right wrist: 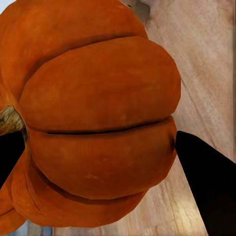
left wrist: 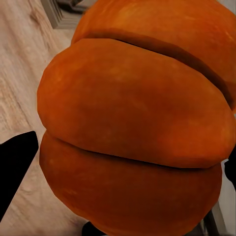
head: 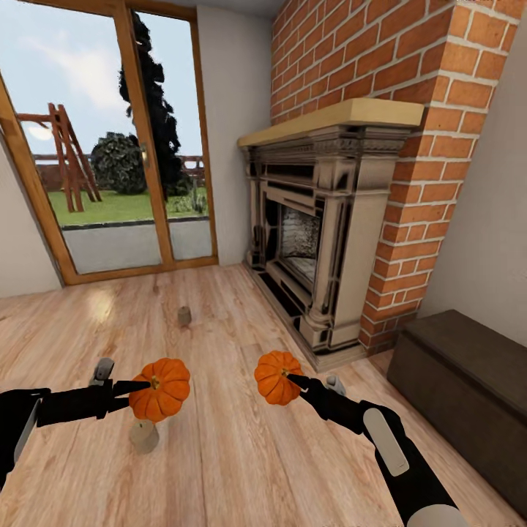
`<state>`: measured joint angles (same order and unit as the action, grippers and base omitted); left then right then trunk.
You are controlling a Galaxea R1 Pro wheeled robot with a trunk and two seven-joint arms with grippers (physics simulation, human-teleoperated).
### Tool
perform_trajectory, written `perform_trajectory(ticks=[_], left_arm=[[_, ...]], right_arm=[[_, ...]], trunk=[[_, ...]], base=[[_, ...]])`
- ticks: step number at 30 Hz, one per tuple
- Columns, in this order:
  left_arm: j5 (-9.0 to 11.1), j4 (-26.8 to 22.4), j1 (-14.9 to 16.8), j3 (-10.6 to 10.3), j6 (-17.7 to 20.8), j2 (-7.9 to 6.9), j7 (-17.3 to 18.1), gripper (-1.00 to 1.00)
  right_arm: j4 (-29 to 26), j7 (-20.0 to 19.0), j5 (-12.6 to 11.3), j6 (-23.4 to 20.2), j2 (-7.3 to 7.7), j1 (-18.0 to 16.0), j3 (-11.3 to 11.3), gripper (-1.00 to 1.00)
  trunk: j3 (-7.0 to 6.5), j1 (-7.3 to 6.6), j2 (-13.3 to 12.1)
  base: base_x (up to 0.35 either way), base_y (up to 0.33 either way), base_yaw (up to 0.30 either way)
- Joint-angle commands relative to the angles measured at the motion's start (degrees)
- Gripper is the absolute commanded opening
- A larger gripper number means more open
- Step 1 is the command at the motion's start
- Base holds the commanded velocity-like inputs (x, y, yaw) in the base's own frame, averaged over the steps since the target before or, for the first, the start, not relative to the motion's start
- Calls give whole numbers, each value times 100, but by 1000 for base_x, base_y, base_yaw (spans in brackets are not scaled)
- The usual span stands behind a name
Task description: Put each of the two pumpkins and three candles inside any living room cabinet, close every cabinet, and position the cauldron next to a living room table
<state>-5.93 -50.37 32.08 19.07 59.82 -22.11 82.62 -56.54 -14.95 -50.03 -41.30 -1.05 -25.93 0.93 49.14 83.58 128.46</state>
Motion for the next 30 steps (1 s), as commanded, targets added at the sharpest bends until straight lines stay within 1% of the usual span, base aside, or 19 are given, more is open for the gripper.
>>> perform_trajectory(ticks=[1, 8, 11, 12, 13, 16, 18, 20, 22, 26, 28, 30], left_arm=[[-6, 0, 0, 0, -5, 2, -11, -100], [-49, 0, 0, -12, -11, 11, -60, -100], [-63, 0, 0, -41, -29, 20, -210, -100], [-66, 15, 0, -46, -38, 21, -320, -100], [-67, 47, 0, -46, -48, 25, -605, -100], [-51, 81, 0, -41, -55, 59, -1148, -100], [-61, 96, 0, -50, -61, 120, -1324, -100], [-69, 107, 0, -62, -64, 206, -1429, -100], [-73, 120, 0, -71, -68, 253, -1557, -100], [-75, 167, -22, -78, -79, 286, -1790, -100], [-84, 294, -30, -88, -114, 312, -1841, -100], [-84, 365, -33, -114, -150, 333, -1863, -100]], right_arm=[[1, 0, -4, -1, 0, 0, 6, -100], [29, 2, -5, -3, 2, 0, 15, -100], [63, 12, 15, 33, -5, 0, -13, -100], [102, 14, 11, 111, -3, 0, -16, -100], [169, 16, -5, 278, 2, 0, -23, -100], [229, 27, -19, 445, 7, 31, -27, -100], [224, 27, -18, 473, 13, 55, -20, -100], [203, 22, -15, 493, 23, 60, -17, -100], [194, 20, -4, 517, 47, 189, -11, -100], [6, 12, 5, 532, 93, 693, 7, -100], [-89, 11, 13, 539, 105, 825, 13, -100], [-123, 9, 9, 542, 110, 883, 18, -100]], trunk=[[-10, -23, -41], [-82, -176, -322], [-113, -242, -442], [-123, -264, -483], [-134, -286, -523], [-164, -352, -643], [-185, -396, -723], [-205, -440, -803], [-226, -484, -884], [-267, -572, -1044], [-288, -616, -1124], [-312, -660, -1204]], base=[[0, 0, -172], [0, 0, -172], [0, 0, -172], [0, 0, -173], [0, 0, -172], [0, 0, -173], [0, 0, -172], [-5, 0, -172], [-129, 0, -172], [-223, 0, -172], [-86, 0, -173], [-35, 0, -167]])
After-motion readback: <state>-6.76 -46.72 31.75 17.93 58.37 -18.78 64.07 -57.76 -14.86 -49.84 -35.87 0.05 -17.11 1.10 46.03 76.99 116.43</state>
